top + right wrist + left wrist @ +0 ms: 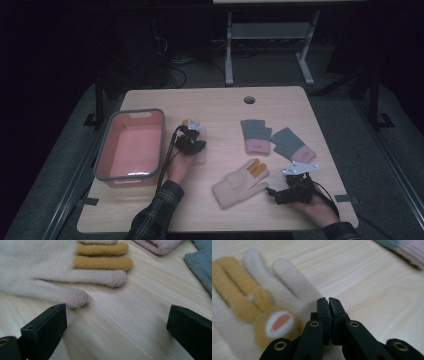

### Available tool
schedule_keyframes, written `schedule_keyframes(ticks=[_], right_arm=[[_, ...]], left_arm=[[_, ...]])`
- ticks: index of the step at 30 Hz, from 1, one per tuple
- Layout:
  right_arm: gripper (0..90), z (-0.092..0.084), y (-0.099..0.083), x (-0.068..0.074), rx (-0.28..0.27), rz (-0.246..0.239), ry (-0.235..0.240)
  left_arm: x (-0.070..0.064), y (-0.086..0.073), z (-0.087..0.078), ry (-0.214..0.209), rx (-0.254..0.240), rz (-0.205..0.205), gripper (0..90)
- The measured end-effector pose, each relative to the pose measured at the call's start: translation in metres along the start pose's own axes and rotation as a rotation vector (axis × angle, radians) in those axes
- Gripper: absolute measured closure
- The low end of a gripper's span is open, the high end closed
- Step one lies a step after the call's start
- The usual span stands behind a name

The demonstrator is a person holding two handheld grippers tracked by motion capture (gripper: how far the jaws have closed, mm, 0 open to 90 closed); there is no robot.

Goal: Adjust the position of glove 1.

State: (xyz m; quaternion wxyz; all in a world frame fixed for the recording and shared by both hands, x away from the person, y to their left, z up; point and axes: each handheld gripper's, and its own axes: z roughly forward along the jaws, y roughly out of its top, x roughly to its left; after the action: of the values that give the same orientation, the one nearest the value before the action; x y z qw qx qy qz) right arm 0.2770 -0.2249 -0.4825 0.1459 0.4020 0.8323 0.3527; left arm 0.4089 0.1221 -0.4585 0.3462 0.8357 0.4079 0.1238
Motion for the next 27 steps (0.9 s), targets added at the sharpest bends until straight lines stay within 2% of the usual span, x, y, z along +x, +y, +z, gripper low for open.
schedule_keyframes(ticks=[3,5,10,16,20,22,24,26,27], right_arm=[[2.3,0.0,0.0,0.0,0.0,0.0,0.0],[2.3,0.0,0.0,0.0,0.0,0.0,0.0],[2.3,0.0,0.0,0.0,0.0,0.0,0.0],[2.3,0.0,0.0,0.0,0.0,0.0,0.0],[2.3,0.0,0.0,0.0,0.0,0.0,0.0],[2.3,0.0,0.0,0.0,0.0,0.0,0.0],[2.3,0.0,0.0,0.0,0.0,0.0,0.0],[2.3,0.0,0.0,0.0,0.0,0.0,0.0],[2.3,0.0,0.0,0.0,0.0,0.0,0.0]], left_arm=[[-0.007,0.001,-0.001,-0.032,0.002,0.018,87.8],[-0.015,0.002,-0.001,-0.075,0.0,0.051,87.7],[-0.032,0.0,-0.003,-0.146,0.015,0.113,87.6],[-0.047,-0.007,-0.014,-0.209,0.044,0.177,87.5],[-0.053,-0.016,-0.024,-0.223,0.064,0.212,86.6],[-0.054,-0.02,-0.029,-0.224,0.06,0.215,85.6],[-0.055,-0.019,-0.035,-0.222,0.04,0.213,82.6],[-0.053,-0.015,-0.041,-0.212,-0.001,0.195,79.0],[-0.052,-0.013,-0.042,-0.205,-0.003,0.195,76.8]])
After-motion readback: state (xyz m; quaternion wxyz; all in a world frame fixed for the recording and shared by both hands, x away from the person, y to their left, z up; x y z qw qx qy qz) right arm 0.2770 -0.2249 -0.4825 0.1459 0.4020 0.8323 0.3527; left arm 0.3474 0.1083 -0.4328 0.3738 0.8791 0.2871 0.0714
